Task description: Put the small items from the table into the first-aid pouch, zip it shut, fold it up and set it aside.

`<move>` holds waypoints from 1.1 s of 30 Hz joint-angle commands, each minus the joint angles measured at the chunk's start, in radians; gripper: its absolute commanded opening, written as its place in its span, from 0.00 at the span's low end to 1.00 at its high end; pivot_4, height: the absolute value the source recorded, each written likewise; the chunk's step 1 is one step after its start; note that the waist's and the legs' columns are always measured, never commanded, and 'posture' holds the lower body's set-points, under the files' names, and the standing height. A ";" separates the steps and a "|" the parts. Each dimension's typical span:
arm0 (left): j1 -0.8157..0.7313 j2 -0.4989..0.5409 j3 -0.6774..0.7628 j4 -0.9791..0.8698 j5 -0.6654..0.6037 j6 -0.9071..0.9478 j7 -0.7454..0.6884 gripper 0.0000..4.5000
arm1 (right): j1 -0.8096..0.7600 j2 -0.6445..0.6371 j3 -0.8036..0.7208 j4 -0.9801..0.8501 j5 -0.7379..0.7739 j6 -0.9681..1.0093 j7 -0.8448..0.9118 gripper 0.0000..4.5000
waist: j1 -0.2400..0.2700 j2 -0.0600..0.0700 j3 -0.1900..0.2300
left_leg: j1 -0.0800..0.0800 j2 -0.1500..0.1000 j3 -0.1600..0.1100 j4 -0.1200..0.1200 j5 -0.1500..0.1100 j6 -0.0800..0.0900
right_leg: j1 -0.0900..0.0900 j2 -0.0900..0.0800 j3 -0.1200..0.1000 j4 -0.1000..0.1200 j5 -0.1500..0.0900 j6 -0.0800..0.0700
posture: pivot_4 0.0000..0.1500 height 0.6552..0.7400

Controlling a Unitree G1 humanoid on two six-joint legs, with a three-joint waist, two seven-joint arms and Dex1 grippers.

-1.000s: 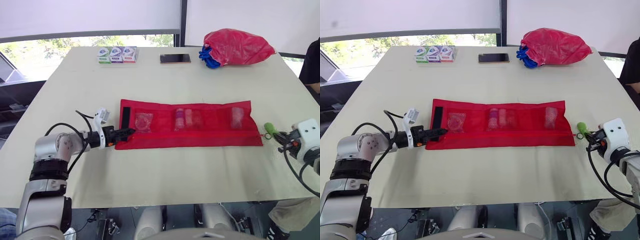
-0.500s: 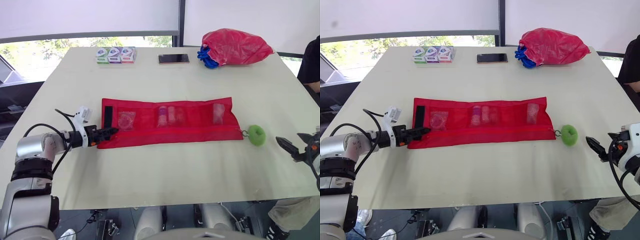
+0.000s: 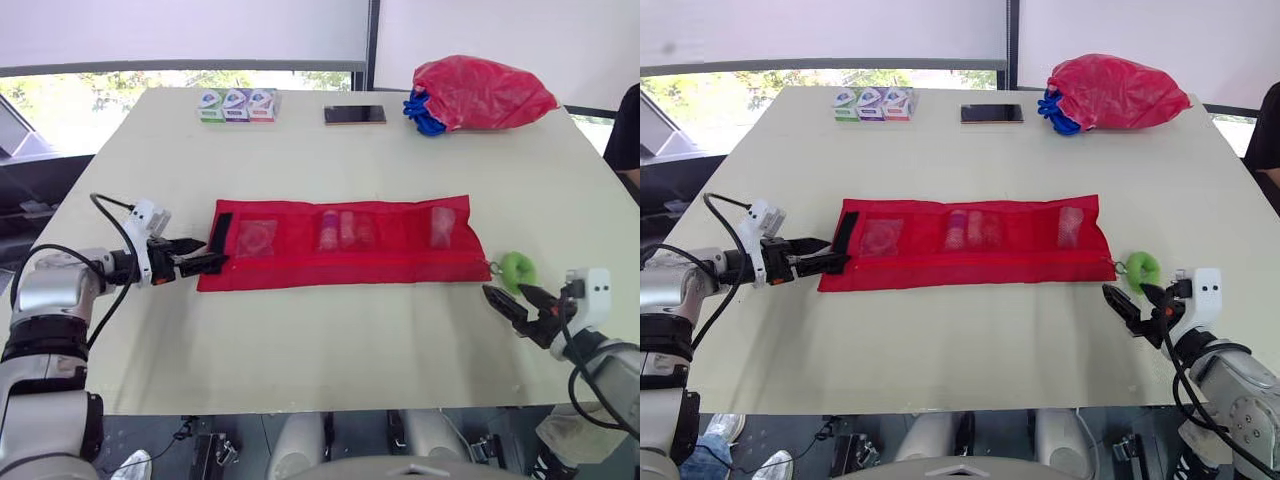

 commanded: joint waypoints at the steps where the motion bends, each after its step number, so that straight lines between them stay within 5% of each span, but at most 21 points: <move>1: 0.001 0.002 0.032 -0.153 -0.032 -0.050 -0.062 0.98 | 0.002 0.019 0.027 -0.035 0.029 0.004 -0.038 1.00 | 0.010 -0.001 0.000 | 0.000 0.000 0.000 0.000 0.000 0.000 | 0.000 -0.001 0.000 -0.001 0.000 0.000 | 1.00 1.00; 16: -0.014 -0.007 0.031 -0.455 -0.133 -0.048 -0.215 0.98 | -0.007 0.072 0.067 -0.008 0.050 0.006 -0.153 1.00 | 0.010 -0.001 0.001 | -0.001 -0.005 -0.001 0.001 -0.002 0.003 | 0.001 0.002 -0.001 -0.001 0.000 0.001 | 1.00 1.00; 33: -0.082 0.088 0.099 -0.374 -0.146 -0.088 -0.307 0.98 | -0.029 0.050 0.069 0.028 0.062 0.004 -0.171 1.00 | 0.009 -0.001 0.001 | 0.000 -0.005 0.000 0.002 -0.002 0.004 | 0.001 0.003 -0.001 -0.001 -0.002 0.004 | 1.00 1.00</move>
